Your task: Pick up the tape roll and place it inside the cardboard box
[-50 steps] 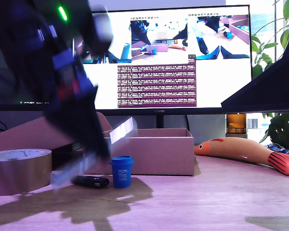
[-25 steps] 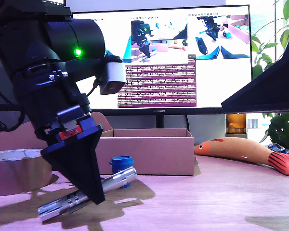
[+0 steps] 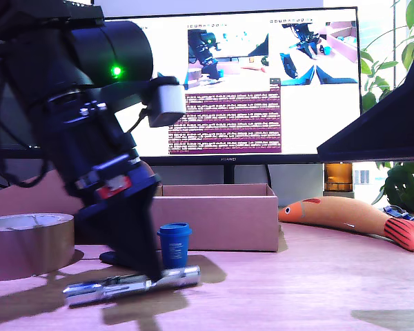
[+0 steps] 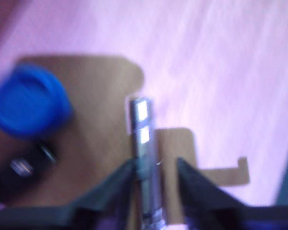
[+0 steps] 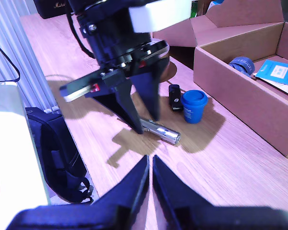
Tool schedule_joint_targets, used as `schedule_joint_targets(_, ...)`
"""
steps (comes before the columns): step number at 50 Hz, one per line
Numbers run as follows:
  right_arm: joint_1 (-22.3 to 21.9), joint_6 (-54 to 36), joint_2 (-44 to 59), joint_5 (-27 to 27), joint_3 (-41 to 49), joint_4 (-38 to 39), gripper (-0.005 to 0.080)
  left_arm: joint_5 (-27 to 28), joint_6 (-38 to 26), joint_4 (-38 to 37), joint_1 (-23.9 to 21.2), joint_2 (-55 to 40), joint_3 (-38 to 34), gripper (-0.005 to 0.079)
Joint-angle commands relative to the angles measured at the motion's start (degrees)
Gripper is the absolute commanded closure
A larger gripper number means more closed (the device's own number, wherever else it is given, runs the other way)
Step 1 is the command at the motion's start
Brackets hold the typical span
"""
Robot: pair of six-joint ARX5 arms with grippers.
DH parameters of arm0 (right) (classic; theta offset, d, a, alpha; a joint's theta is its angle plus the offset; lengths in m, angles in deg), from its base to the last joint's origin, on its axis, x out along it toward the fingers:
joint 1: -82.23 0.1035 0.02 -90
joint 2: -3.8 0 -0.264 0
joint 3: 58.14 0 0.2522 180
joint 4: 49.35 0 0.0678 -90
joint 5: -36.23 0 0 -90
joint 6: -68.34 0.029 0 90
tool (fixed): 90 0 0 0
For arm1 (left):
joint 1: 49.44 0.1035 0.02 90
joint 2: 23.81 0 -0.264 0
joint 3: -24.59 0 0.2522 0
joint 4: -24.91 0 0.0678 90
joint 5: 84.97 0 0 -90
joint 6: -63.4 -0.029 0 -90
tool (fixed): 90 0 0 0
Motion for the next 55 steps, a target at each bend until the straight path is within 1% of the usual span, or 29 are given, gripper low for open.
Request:
schedule_joint_targets(1, 0.2, -0.3, 0.2, 0.0, 0.4, 0.4, 0.0762, 0.5, -1.5, -1.5, 0.2, 2.9, 0.1, 0.075)
schedule_joint_targets(2, 0.2, -0.3, 0.2, 0.0, 0.4, 0.4, 0.0762, 0.6, -1.7, -1.9, 0.2, 3.6, 0.1, 0.0773)
schedule_joint_targets(8, 0.2, -0.3, 0.2, 0.0, 0.4, 0.2, 0.0762, 0.8, -1.3, -1.3, 0.2, 8.7, 0.1, 0.0761)
schedule_joint_targets(12, 0.2, -0.3, 0.2, 0.0, 0.4, 0.2, 0.0762, 0.7, 1.1, 0.5, 0.2, 12.1, 0.1, 0.0761)
schedule_joint_targets(19, 0.2, 0.1, 0.2, 0.0, 0.4, 0.2, 0.0762, -2.4, 1.9, 0.8, 0.6, 15.9, 0.0, 0.0762)
schedule_joint_targets(27, 0.2, 0.1, 0.2, 0.0, 0.4, 0.2, 0.0762, -4.0, 2.1, -1.0, 1.6, 18.6, -0.5, 0.0761)
schedule_joint_targets(33, 0.2, -0.2, 0.2, -0.1, 0.4, 0.2, 0.0762, -5.7, 3.7, -0.1, 2.7, 22.8, -2.2, 0.0762)
schedule_joint_targets(36, 0.2, -0.1, 0.2, -0.1, 0.4, 0.2, 0.0762, -5.7, 4.7, 0.9, 3.3, 25.5, -4.0, 0.0762)
schedule_joint_targets(41, 0.2, 0.1, 0.2, 0.0, 0.4, 0.8, 0.0762, -5.6, 5.6, 4.0, 4.7, 30.4, -8.5, 0.0761)
schedule_joint_targets(45, 0.2, 0.1, 0.2, 0.0, 0.4, 1.2, 0.0762, -5.9, 6.9, 5.9, 6.6, 34.4, -12.6, 0.0762)
schedule_joint_targets(49, 0.2, 0.1, 0.2, 0.0, 0.4, 1.6, 0.0762, -7.0, 7.2, 5.5, 8.9, 37.8, -15.4, 0.0761)
schedule_joint_targets(50, 0.2, 0.1, 0.2, 0.0, 0.4, 1.7, 0.0762, -7.2, 8.2, 5.2, 9.7, 38.8, -15.9, 0.0762)
schedule_joint_targets(53, 0.2, 0.1, 0.2, 0.0, 0.4, 1.9, 0.0762, -7.3, 8.3, 4.0, 11.6, 40.5, -16.2, 0.0761)
schedule_joint_targets(55, 0.2, 0.1, 0.2, 0.0, 0.4, 1.8, 0.0762, -8.4, 8.4, 2.6, 12.6, 41.3, -16.0, 0.0762)
